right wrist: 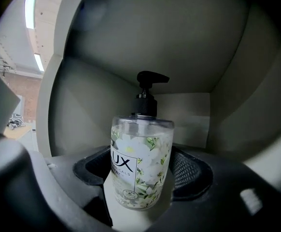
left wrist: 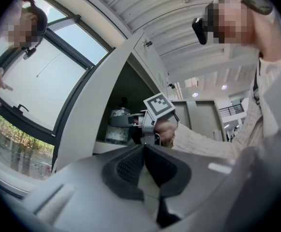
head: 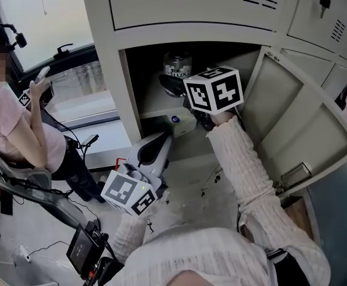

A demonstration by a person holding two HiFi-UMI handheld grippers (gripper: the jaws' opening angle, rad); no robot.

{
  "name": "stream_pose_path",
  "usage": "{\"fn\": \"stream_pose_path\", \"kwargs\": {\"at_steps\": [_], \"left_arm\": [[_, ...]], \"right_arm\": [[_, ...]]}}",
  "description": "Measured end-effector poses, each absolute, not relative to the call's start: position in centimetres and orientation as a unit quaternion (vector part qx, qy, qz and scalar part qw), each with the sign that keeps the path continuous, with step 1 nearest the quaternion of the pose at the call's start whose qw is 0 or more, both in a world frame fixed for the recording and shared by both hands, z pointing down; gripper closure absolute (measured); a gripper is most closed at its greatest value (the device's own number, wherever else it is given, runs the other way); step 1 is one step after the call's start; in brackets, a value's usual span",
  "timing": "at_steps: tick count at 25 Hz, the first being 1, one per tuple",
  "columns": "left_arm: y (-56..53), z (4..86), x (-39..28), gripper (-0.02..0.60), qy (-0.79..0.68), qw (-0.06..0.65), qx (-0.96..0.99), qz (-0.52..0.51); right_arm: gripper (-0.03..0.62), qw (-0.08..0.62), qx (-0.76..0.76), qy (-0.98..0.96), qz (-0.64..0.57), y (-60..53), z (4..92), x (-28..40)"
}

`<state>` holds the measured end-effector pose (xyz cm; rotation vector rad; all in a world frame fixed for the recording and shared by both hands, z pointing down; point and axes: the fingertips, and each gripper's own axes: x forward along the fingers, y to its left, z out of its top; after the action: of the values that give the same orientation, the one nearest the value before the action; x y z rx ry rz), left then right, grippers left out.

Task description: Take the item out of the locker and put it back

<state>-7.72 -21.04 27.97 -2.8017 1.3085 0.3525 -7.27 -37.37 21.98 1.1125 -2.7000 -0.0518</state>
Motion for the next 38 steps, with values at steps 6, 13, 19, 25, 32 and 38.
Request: {"fn": "stream_pose_path", "kwargs": {"at_steps": [6, 13, 19, 25, 32, 38], "left_arm": [[-21.1, 28.0, -7.9, 0.574, 0.418, 0.014, -0.901, 0.112], [-21.1, 27.6, -8.0, 0.574, 0.421, 0.016, -0.9, 0.114], [-20.8, 27.6, -7.9, 0.574, 0.416, 0.01, -0.902, 0.118], [-20.6, 27.8, -8.0, 0.574, 0.413, 0.006, -0.903, 0.122], [-20.5, 28.1, -8.1, 0.574, 0.413, 0.003, -0.904, 0.114], [-20.3, 28.4, -6.6, 0.574, 0.398, 0.003, -0.912, 0.097]], "right_arm": [[0.224, 0.129, 0.383, -0.915, -0.013, -39.0, 22.1, -8.1], [0.224, 0.166, 0.371, -0.914, 0.008, -40.9, 22.4, -8.8], [0.224, 0.167, 0.361, -0.917, 0.019, -41.1, 22.5, -8.9], [0.224, 0.147, 0.391, -0.908, -0.034, -40.4, 21.3, -7.9], [0.235, 0.083, 0.379, -0.917, -0.097, -35.3, 19.3, -6.5], [0.305, -0.032, 0.369, -0.924, -0.096, -29.1, 17.8, -3.0]]}}
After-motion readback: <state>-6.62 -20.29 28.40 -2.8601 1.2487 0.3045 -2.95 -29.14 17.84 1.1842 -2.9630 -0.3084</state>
